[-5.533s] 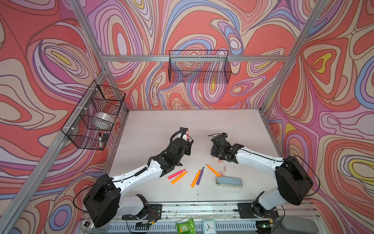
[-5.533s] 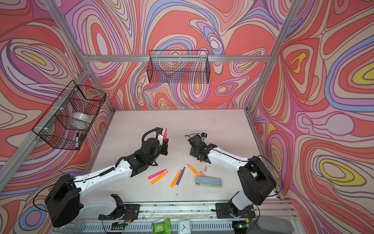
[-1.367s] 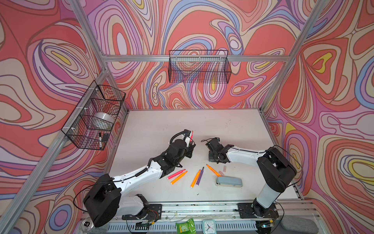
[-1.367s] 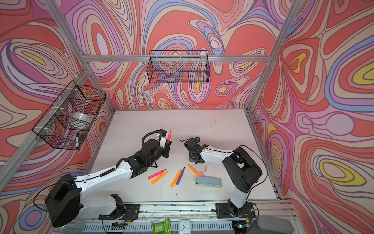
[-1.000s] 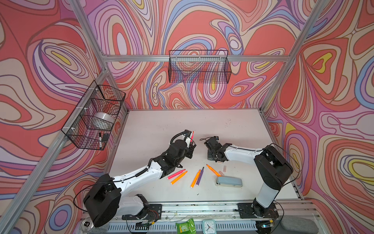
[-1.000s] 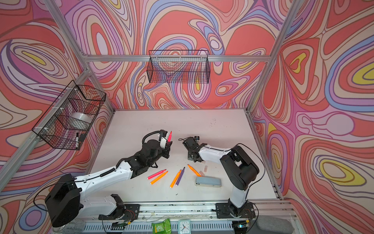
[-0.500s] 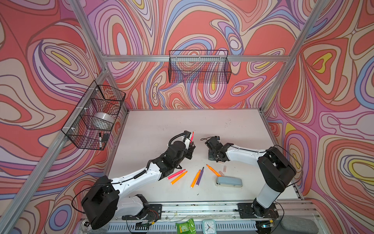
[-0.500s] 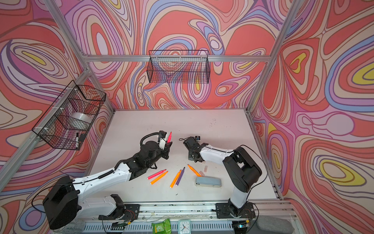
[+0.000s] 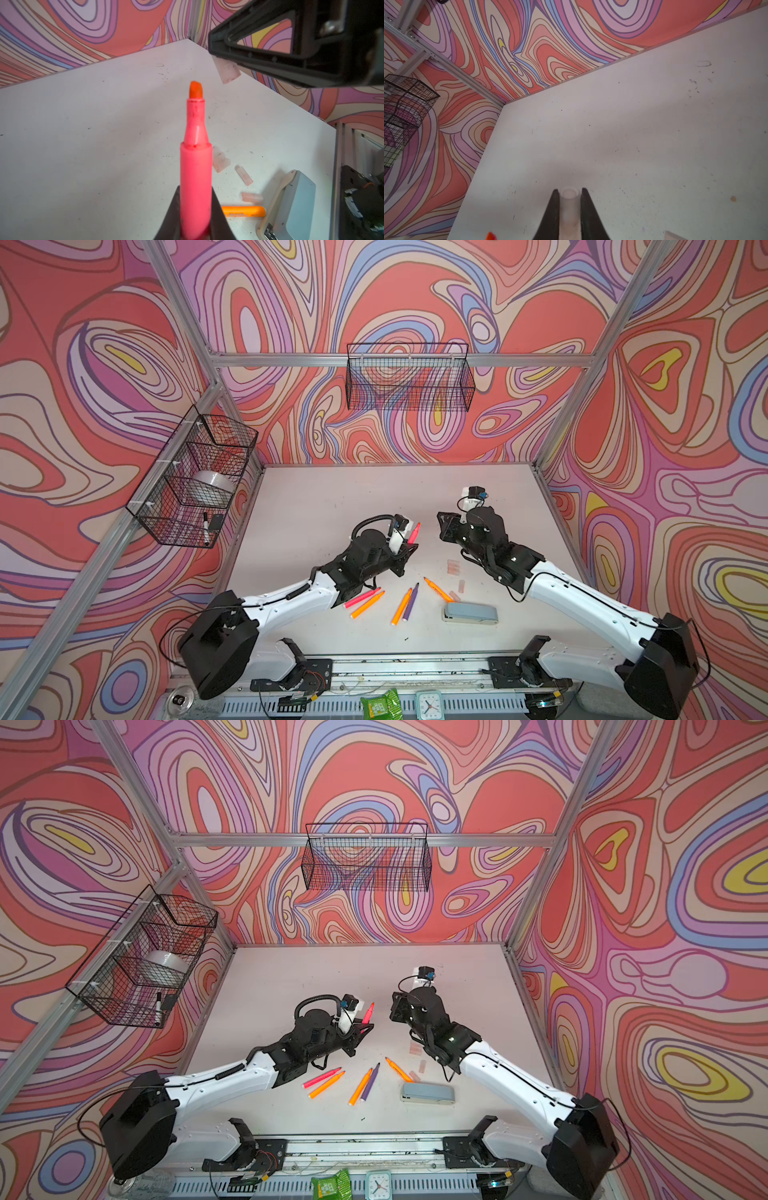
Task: Insert the pens into the pen caps
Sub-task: 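Bring the held cap over the highlighter tip while the left gripper raises it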
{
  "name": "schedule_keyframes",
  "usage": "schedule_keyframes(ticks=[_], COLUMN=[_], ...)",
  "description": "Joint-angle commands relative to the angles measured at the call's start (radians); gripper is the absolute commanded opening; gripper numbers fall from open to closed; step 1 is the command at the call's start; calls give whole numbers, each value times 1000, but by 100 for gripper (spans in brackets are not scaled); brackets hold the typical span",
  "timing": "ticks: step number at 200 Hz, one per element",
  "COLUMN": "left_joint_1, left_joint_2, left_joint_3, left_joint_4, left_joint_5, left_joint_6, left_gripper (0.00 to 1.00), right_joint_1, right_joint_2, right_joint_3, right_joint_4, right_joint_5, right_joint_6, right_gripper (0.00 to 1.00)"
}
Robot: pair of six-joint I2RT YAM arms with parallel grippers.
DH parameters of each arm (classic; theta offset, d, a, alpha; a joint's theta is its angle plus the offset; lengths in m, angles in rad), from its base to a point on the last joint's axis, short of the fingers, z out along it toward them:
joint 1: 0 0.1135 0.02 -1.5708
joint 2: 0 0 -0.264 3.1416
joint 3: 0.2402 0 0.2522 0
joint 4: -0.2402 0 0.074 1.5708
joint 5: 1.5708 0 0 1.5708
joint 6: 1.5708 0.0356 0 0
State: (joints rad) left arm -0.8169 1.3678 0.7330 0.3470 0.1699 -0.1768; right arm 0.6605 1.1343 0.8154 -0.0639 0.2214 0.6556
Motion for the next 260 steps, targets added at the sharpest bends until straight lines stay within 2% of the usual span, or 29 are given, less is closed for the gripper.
schedule_keyframes(ticks=[1,32,56,124,172,217,260], left_joint_1=[-29,-33,-35,-35,-35,-35,-36], left_joint_2=[65,132,152,134,125,105,97], left_joint_3=[63,86,87,71,68,52,40], left_joint_4=[0,56,72,74,67,60,77], left_joint_5=[133,195,200,160,130,54,45], left_joint_6=[-13,-126,-150,-142,-141,-142,-147], left_gripper=[0,0,0,0,0,0,0], right_joint_1=[-4,-4,-4,-4,-3,-4,-4], right_joint_2=[-86,-113,-92,-50,-28,-12,31], right_joint_3=[-92,-126,-146,-158,-157,-162,-160], right_joint_4=[161,209,248,268,277,290,313], right_joint_5=[-21,-70,-83,-56,-81,-103,-145], right_joint_6=[-10,3,27,57,62,71,84], right_gripper=[0,0,0,0,0,0,0])
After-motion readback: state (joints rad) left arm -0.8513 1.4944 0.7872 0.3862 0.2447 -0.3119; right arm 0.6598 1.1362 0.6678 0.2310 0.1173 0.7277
